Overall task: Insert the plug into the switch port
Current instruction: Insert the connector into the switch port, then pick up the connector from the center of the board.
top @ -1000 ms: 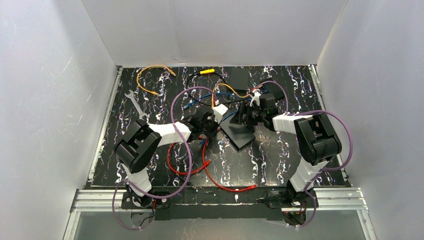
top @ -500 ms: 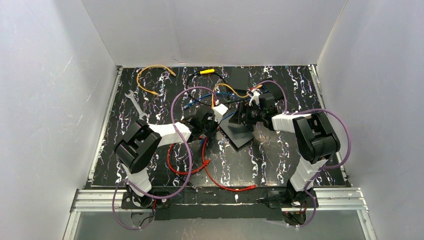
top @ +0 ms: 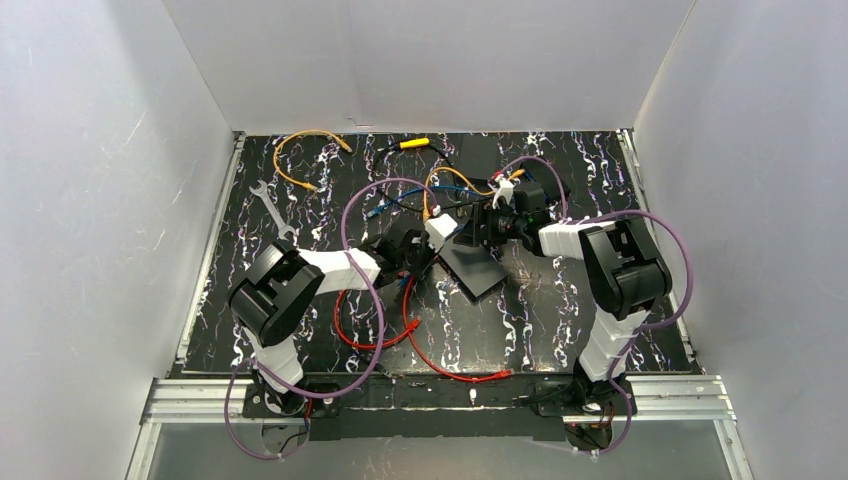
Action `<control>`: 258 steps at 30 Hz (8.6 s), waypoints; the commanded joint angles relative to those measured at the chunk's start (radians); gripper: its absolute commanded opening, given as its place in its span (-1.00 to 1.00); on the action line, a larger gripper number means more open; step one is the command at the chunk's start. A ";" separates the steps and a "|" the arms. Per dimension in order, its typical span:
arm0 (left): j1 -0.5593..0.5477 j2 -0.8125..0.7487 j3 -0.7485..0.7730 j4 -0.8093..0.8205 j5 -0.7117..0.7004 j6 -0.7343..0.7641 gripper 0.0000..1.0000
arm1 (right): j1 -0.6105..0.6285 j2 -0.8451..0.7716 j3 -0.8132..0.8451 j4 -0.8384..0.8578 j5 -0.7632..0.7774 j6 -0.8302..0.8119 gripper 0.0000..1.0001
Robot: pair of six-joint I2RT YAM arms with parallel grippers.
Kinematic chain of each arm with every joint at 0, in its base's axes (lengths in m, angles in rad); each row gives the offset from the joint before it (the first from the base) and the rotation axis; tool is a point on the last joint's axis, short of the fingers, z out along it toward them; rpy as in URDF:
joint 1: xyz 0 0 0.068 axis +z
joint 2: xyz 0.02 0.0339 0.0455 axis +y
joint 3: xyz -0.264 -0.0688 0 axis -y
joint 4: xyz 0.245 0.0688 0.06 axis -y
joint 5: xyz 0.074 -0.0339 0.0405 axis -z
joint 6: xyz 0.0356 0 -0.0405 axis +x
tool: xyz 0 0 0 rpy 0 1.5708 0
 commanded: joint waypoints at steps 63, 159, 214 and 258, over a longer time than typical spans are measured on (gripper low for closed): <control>-0.023 -0.008 0.068 0.424 0.181 -0.011 -1.00 | 0.138 0.088 0.096 -0.306 -0.292 -0.165 0.57; 0.141 -0.065 0.147 -0.726 0.099 0.208 -0.80 | -0.031 -0.106 -0.064 -0.136 0.057 -0.058 1.00; 0.062 -0.299 0.191 -0.591 0.318 -0.136 -1.00 | -0.029 -0.220 -0.109 -0.098 -0.009 0.031 1.00; -0.102 -0.512 0.220 -0.702 -0.624 0.209 -1.00 | 0.048 -0.474 -0.202 0.062 0.025 0.191 0.88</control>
